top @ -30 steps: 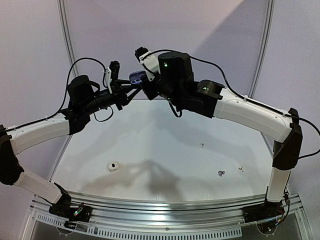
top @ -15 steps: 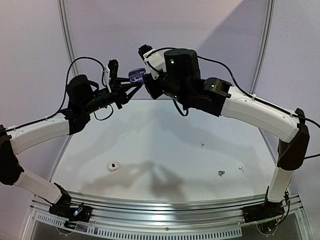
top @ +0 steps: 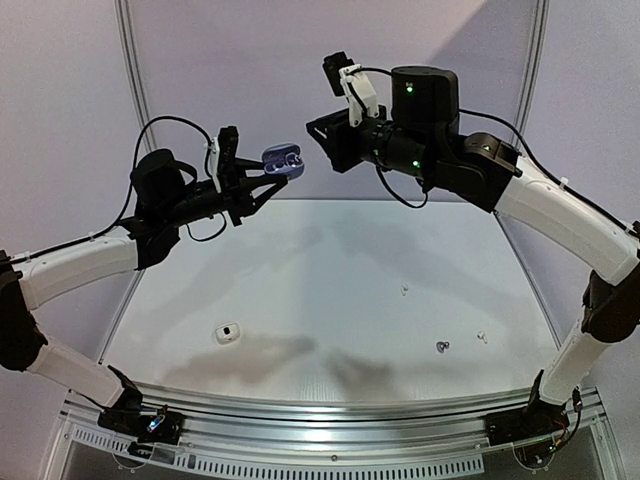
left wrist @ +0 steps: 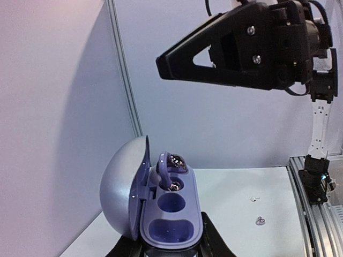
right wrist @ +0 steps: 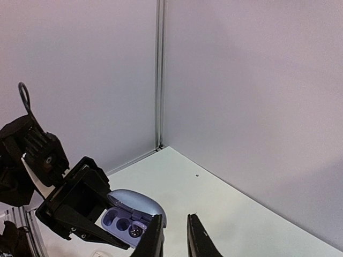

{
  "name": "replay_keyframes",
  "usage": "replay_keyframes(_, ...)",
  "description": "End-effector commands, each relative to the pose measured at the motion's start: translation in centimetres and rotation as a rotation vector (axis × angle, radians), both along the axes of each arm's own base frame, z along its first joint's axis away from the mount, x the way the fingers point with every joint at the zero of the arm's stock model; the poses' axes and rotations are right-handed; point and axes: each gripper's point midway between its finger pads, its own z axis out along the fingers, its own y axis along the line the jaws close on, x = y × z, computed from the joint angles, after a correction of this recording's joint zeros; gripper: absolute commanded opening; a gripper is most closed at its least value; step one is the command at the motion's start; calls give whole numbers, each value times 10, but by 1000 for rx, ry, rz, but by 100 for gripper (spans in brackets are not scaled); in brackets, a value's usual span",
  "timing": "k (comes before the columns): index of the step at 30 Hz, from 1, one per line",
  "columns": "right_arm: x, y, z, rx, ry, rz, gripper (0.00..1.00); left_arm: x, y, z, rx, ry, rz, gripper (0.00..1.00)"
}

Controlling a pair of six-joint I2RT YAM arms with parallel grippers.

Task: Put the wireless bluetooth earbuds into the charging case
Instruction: Insert the right earbud into the right side groove of the charging case.

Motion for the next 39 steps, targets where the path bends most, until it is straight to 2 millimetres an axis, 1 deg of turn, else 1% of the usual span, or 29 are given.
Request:
replay_keyframes(1, -13, 14, -31, -62, 75, 102, 11, -15, -1, 2, -8, 27, -72, 0)
replay_keyframes(3, -19, 17, -33, -72, 75, 142, 12, -16, -1, 0, -15, 70, -88, 0)
replay_keyframes(6, -23, 16, -32, -74, 69, 158, 17, -20, -2, -2, -13, 98, -116, 0)
replay_keyframes(11, -21, 17, -33, -83, 62, 152, 20, -24, -4, -3, 0, 81, -139, 0)
replay_keyframes(18, -12, 18, -52, -131, 88, 115, 20, -24, -4, 0, -8, 64, -140, 0)
replay_keyframes(25, -9, 18, -69, -175, 115, 100, 20, -24, -3, 4, -19, 55, -133, 0)
replay_keyframes(31, -7, 15, -79, -196, 129, 77, 16, -23, -2, 6, -22, 45, -127, 0)
replay_keyframes(33, -7, 14, -78, -194, 128, 78, 16, -23, -2, 6, -21, 46, -127, 0)
replay_keyframes(36, -9, 14, -73, -183, 118, 90, 20, -22, -2, 4, -16, 53, -126, 0)
replay_keyframes(38, -13, 15, -62, -162, 107, 105, 23, -21, -2, 3, -12, 61, -124, 0)
replay_keyframes(39, -14, 15, -53, -145, 98, 114, 24, -20, -2, 2, -10, 65, -120, 0)
